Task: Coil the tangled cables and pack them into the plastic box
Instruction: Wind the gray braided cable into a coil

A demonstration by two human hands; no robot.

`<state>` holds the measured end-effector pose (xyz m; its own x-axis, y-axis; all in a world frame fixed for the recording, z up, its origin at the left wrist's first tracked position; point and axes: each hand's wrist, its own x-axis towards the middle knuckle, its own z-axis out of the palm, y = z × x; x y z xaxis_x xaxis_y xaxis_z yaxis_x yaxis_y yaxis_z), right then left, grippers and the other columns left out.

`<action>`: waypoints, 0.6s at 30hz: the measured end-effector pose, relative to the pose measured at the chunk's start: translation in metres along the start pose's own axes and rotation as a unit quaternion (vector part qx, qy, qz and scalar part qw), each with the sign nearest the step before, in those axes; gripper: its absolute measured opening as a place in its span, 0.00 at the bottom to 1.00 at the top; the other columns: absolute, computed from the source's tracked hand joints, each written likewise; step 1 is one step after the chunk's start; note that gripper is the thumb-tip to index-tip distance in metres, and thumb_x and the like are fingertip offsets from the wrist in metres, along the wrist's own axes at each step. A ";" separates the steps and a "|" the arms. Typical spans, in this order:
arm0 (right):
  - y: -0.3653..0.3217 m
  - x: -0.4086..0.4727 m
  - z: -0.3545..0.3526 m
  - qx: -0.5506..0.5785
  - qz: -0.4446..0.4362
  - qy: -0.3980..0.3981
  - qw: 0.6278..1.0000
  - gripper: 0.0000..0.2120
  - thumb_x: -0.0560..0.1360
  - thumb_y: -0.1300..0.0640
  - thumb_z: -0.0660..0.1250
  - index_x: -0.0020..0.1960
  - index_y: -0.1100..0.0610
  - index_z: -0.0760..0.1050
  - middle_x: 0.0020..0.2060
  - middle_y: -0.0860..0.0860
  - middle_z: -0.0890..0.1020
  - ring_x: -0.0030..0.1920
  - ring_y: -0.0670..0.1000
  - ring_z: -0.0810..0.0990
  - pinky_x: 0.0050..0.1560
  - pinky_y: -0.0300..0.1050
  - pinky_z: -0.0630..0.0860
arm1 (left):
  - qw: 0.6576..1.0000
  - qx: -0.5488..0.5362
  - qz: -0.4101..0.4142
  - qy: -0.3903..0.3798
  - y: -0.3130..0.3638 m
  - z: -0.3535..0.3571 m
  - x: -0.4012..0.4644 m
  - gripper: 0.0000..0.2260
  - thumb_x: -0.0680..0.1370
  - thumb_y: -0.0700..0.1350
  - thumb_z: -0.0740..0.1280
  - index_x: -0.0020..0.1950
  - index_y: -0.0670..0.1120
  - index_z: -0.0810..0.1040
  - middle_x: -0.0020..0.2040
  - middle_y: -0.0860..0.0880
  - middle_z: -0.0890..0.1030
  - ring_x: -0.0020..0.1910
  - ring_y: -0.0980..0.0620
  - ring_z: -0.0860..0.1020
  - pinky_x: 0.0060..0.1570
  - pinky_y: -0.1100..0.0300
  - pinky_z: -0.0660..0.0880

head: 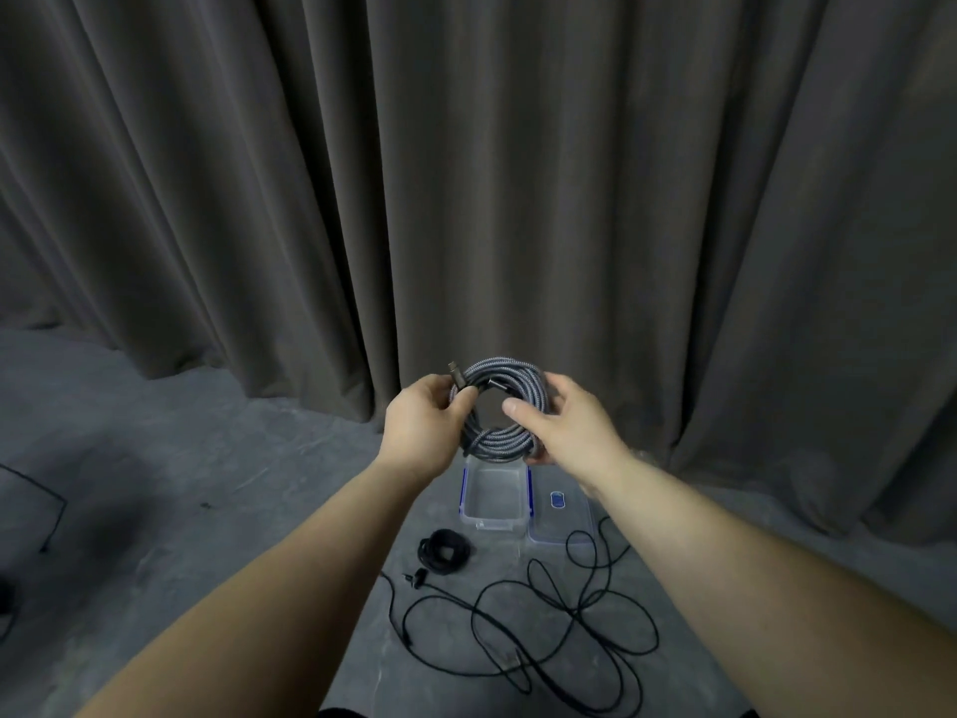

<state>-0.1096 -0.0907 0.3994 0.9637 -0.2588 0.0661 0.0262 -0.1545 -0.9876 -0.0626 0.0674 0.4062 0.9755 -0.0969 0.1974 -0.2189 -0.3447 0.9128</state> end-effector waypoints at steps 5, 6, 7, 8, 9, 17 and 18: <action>0.043 0.029 0.012 0.047 0.093 -0.042 0.994 0.06 0.76 0.60 0.69 0.51 0.51 0.74 0.46 0.51 0.83 0.43 0.51 0.83 0.40 0.48 0.79 | 0.998 -0.022 -0.059 -0.013 -0.050 0.018 0.020 0.06 0.78 0.46 0.68 0.43 0.45 0.79 0.39 0.47 0.84 0.41 0.45 0.83 0.48 0.44 0.80; 0.053 0.037 0.015 0.049 0.099 -0.046 0.993 0.06 0.76 0.60 0.68 0.51 0.51 0.75 0.44 0.50 0.83 0.41 0.49 0.83 0.39 0.46 0.79 | 0.996 -0.041 -0.079 -0.018 -0.063 0.022 0.026 0.06 0.78 0.44 0.67 0.44 0.43 0.80 0.39 0.44 0.84 0.42 0.42 0.83 0.48 0.43 0.80; 0.064 0.045 0.019 0.051 0.105 -0.049 0.992 0.06 0.77 0.60 0.68 0.52 0.51 0.75 0.44 0.49 0.83 0.40 0.48 0.83 0.38 0.45 0.79 | 0.994 -0.053 -0.097 -0.022 -0.076 0.026 0.032 0.06 0.79 0.43 0.67 0.44 0.42 0.80 0.40 0.43 0.84 0.42 0.41 0.84 0.48 0.42 0.81; 0.076 0.052 0.023 0.053 0.112 -0.049 0.991 0.07 0.77 0.59 0.68 0.53 0.51 0.75 0.43 0.48 0.83 0.39 0.47 0.83 0.36 0.43 0.78 | 0.992 -0.058 -0.112 -0.025 -0.090 0.030 0.038 0.06 0.79 0.42 0.67 0.44 0.43 0.80 0.40 0.42 0.85 0.42 0.40 0.84 0.48 0.42 0.80; 0.090 0.059 0.028 0.056 0.122 -0.047 0.990 0.08 0.76 0.59 0.69 0.54 0.51 0.74 0.43 0.48 0.83 0.39 0.46 0.83 0.35 0.43 0.78 | 0.990 -0.059 -0.126 -0.027 -0.106 0.035 0.044 0.06 0.79 0.43 0.67 0.43 0.44 0.80 0.40 0.42 0.85 0.42 0.40 0.84 0.48 0.42 0.80; 0.227 0.114 0.066 0.089 0.238 -0.049 0.966 0.08 0.74 0.63 0.70 0.47 0.52 0.75 0.46 0.51 0.82 0.45 0.51 0.82 0.48 0.52 0.80 | 0.971 -0.061 -0.227 -0.035 -0.242 0.080 0.086 0.03 0.73 0.46 0.73 0.42 0.48 0.81 0.43 0.45 0.85 0.46 0.42 0.84 0.51 0.42 0.80; 0.246 0.119 0.072 0.085 0.249 -0.050 0.963 0.09 0.74 0.64 0.71 0.46 0.52 0.75 0.46 0.51 0.82 0.46 0.51 0.82 0.50 0.52 0.79 | 0.969 -0.056 -0.240 -0.030 -0.262 0.088 0.089 0.05 0.71 0.47 0.74 0.42 0.48 0.81 0.42 0.45 0.85 0.45 0.42 0.84 0.50 0.42 0.80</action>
<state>0.0305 -0.0912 0.1541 0.8882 -0.1658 -0.4285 -0.4121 0.1251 -0.9025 0.0802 0.0669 0.1534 0.9606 -0.0060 -0.2777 0.2666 -0.2603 0.9280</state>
